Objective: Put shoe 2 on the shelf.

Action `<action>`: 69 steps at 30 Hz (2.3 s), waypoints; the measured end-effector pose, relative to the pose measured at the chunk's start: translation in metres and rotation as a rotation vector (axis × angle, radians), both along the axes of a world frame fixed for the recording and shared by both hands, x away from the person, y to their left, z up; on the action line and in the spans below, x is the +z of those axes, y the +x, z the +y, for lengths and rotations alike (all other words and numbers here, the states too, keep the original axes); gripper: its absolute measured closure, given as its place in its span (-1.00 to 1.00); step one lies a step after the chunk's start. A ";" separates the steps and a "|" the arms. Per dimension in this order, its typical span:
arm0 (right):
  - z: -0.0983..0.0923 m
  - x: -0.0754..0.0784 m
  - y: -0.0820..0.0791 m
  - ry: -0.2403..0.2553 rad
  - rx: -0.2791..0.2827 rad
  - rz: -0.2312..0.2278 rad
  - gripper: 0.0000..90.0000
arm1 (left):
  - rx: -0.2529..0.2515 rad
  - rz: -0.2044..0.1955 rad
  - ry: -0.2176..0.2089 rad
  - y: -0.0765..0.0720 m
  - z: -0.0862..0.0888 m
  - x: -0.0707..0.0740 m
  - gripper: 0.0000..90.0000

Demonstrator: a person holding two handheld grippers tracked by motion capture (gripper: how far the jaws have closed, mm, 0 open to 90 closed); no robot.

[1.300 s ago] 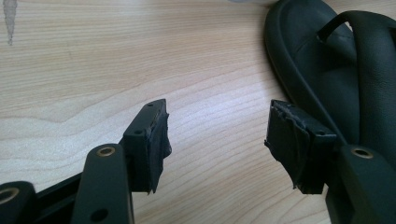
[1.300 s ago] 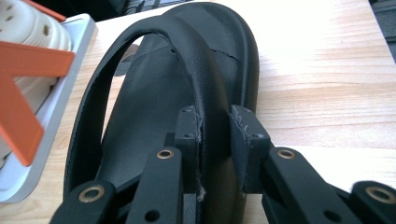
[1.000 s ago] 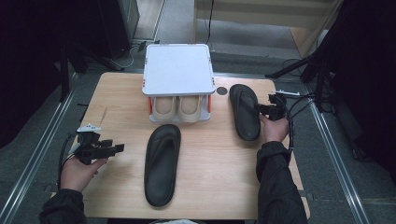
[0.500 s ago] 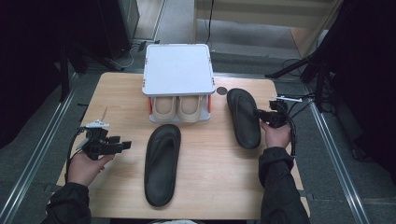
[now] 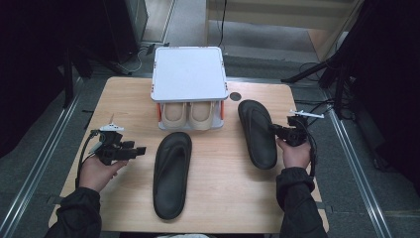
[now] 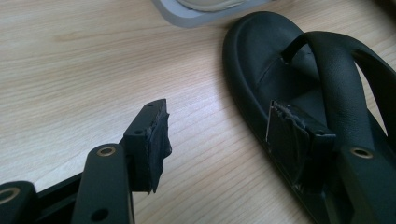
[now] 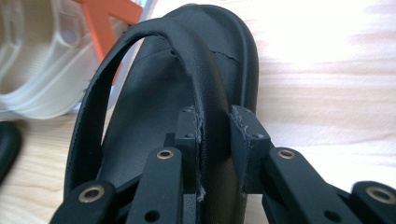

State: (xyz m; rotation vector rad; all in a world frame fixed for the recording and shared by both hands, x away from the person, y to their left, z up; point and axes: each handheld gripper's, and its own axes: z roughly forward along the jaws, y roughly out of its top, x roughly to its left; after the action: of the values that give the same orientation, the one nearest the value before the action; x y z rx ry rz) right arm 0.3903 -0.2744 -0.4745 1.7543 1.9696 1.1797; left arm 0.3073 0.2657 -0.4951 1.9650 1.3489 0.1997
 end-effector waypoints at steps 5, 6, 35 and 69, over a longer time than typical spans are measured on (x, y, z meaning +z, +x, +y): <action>0.002 0.001 -0.011 -0.011 0.011 -0.001 0.66 | -0.014 0.002 -0.001 0.004 -0.005 0.000 -0.13; 0.003 0.002 -0.013 -0.016 0.014 -0.003 0.66 | -0.015 -0.008 -0.005 0.005 -0.007 0.000 -0.12; 0.042 0.007 -0.077 -0.016 0.146 -0.040 0.66 | -0.058 -0.008 0.001 0.009 -0.016 0.001 0.19; 0.099 -0.019 -0.088 -0.061 0.311 0.031 0.66 | -0.142 0.017 -0.001 0.018 -0.023 -0.009 0.98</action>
State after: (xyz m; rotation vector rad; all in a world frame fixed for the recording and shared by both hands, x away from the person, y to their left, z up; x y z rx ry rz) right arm 0.3023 -0.1749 -0.4932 1.4820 2.3335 1.1721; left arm 0.3254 0.2429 -0.5045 2.0561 1.2142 0.1154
